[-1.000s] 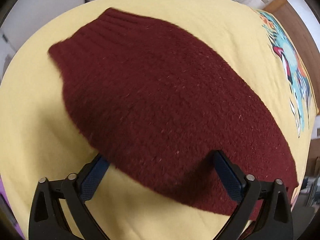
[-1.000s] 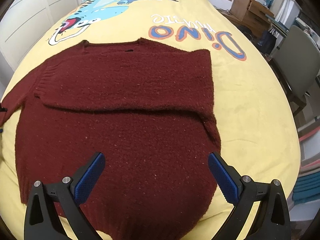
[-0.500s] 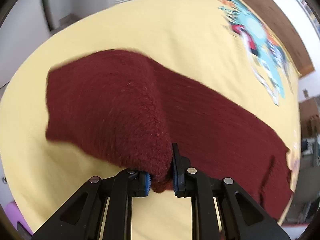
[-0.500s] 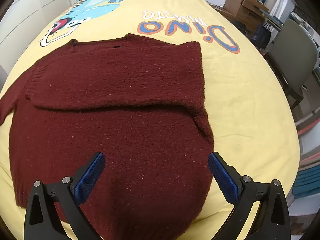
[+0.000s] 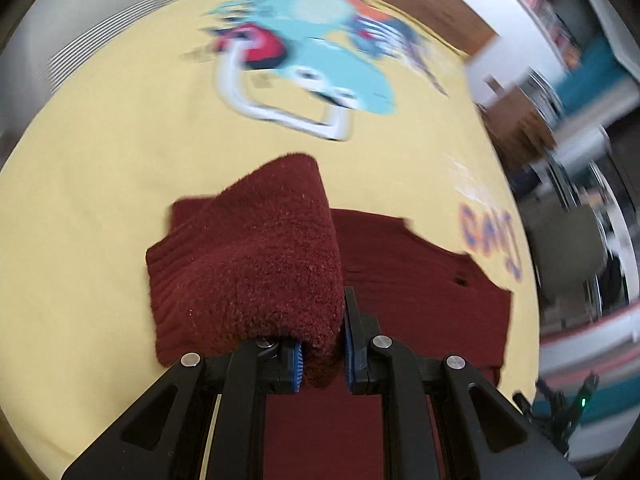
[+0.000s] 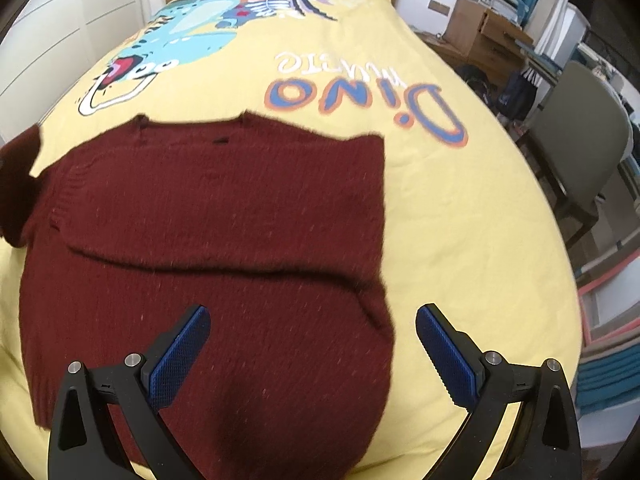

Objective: Fold small clothes
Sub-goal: 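Fold the held side over the body with the left gripper and open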

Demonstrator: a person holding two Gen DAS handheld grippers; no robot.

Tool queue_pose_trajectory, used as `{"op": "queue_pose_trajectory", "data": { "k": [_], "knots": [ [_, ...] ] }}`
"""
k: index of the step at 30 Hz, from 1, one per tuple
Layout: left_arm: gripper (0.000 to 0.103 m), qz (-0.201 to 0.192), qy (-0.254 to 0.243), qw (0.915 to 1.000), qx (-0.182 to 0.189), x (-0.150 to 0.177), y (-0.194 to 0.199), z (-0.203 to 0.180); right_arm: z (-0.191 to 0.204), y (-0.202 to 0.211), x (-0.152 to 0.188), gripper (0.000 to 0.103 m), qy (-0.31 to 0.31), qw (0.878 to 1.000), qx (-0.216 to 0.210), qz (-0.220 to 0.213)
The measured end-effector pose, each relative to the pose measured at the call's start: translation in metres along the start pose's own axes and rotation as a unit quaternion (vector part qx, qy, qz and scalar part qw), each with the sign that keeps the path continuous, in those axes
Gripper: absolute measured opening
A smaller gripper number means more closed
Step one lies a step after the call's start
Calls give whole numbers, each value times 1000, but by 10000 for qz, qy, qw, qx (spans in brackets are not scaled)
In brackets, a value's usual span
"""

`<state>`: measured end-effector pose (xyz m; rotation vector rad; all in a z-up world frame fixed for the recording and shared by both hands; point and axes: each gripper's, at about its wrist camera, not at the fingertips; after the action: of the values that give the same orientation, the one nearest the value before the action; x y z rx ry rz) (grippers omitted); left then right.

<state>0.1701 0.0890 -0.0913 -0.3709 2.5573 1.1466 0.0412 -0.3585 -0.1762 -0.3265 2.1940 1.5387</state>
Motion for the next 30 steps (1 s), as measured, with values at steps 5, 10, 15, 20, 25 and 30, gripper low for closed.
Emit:
{"op": "queue_pose_trajectory", "data": {
  "k": [5, 10, 15, 20, 25, 30],
  "knots": [
    [12, 335, -539, 9973, 360, -3, -65, -68, -15, 2, -25, 102, -54, 9999, 82, -116],
    [12, 888, -886, 9914, 380, 21, -146, -112, -24, -1, -36, 102, -143, 9998, 62, -129],
    [12, 1353, -997, 9858, -19, 54, -209, -108, -24, -11, -26, 102, -141, 9999, -6, 50],
    [13, 1716, -1204, 9760, -593, 82, -246, -99, -21, -24, -5, 102, -158, 9994, -85, 290],
    [16, 1734, -1391, 9712, -862, 96, -257, -96, -17, -35, 12, 102, -246, 9983, -192, 491],
    [42, 1871, -1397, 9674, -981, 97, -263, -100, -16, -40, 20, 102, -291, 9976, -260, 573]
  ]
}}
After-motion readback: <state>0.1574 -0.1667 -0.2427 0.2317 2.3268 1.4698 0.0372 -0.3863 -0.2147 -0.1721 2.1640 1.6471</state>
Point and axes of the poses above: each gripper's, at about its wrist camera, not at the fingertips, and y roughly against the way its jaws point, z to its left, x to its underside, and after that the axes turned 15 degrees about x, right-handed
